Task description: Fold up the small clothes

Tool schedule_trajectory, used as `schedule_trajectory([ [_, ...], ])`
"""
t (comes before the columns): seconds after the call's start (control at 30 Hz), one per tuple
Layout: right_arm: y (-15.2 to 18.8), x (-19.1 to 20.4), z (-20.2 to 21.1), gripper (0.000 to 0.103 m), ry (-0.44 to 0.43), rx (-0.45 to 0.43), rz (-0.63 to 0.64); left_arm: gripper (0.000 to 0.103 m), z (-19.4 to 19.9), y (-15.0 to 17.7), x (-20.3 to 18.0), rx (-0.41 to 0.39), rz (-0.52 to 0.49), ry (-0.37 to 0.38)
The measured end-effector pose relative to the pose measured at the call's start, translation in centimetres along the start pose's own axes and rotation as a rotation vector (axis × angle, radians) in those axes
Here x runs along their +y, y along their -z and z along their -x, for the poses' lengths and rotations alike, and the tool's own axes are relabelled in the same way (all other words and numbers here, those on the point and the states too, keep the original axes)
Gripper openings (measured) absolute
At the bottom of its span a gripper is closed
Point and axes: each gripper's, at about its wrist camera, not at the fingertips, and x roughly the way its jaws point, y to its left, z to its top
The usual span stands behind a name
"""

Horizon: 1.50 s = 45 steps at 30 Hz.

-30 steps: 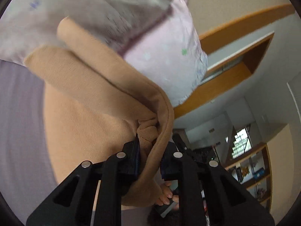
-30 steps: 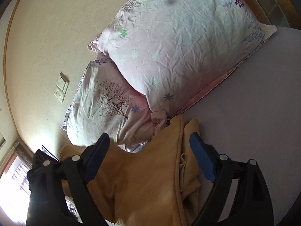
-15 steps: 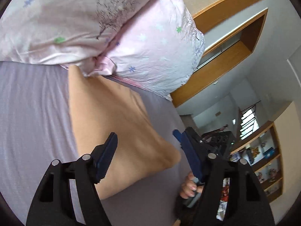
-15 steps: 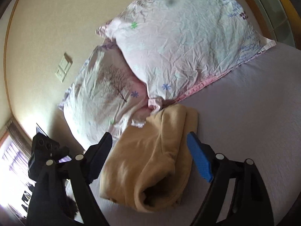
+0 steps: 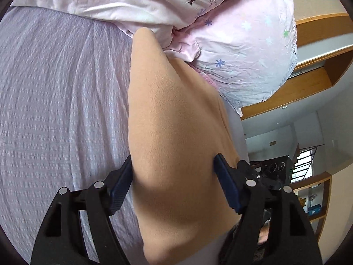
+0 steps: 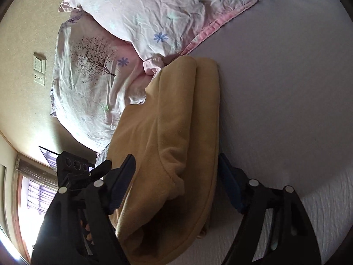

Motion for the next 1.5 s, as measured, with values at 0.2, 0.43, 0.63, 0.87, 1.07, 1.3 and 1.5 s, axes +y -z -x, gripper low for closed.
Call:
schedule_trajectory([
  [0.2,0.7,1.9,-1.1,0.034,-0.060,-0.020,0.056,0.038,1.6,0.1,0.0,-0.038,-0.054,0.021],
  [0.43,2.5,7.6,-6.5,0.045,-0.042,0.083,0.204,0.042,9.2,0.4,2.8,-0.175,-0.129,-0.130],
  [0.63,3.4,9.6,-0.5,0.083,0.007,-0.145,0.246,0.043,13.7,3.5,2.3,-0.273,-0.232,-0.151],
  [0.87,5.0,12.9,-2.9,0.094,-0.214,0.052,0.254,0.061,11.2,6.5,-1.7,-0.187,-0.415,-0.145],
  [1.07,5.1,10.3,-5.1,0.090,-0.113,0.100,0.159,0.061,9.7,8.2,-0.4,-0.107,-0.436,-0.240],
  [1.3,9.5,13.2,0.3,0.101,0.100,-0.110,0.425,0.101,13.8,11.2,0.1,-0.250,-0.443,-0.454],
  [1.5,13.6,12.3,-1.8,0.101,0.417,-0.061,0.544,0.102,12.8,12.5,0.7,-0.208,-0.476,-0.625],
])
